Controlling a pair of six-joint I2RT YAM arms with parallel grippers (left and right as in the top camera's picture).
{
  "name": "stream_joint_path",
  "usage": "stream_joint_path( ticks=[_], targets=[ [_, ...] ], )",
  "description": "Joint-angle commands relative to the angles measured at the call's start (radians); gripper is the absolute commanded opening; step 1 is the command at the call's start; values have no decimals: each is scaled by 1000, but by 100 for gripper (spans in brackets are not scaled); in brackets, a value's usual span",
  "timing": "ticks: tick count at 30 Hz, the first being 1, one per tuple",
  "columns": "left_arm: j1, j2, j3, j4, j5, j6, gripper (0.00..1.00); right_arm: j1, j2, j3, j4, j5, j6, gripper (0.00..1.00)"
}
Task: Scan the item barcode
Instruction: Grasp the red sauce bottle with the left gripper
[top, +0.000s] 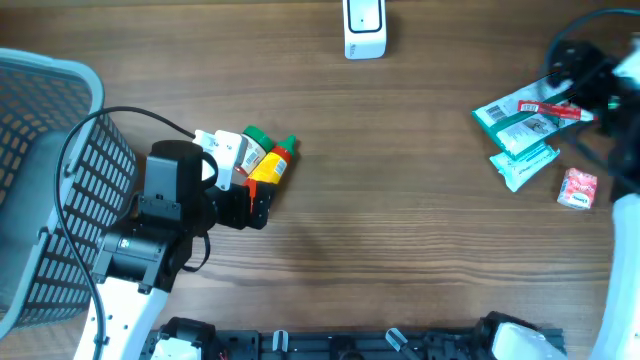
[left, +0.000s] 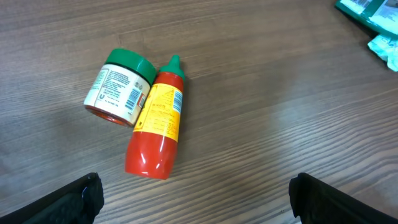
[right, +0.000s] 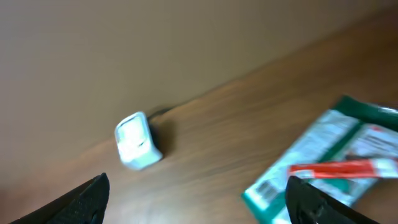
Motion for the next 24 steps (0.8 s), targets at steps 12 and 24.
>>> stream_joint_path(
  ticks=[12, 24],
  targets=[
    [-4, 0, 0, -56, -125, 76, 100, 670, 447, 1, 59, -11, 48, 87],
    [179, 20, 0, -9, -34, 214, 100, 749, 542, 39, 48, 75, 191, 87]
  ],
)
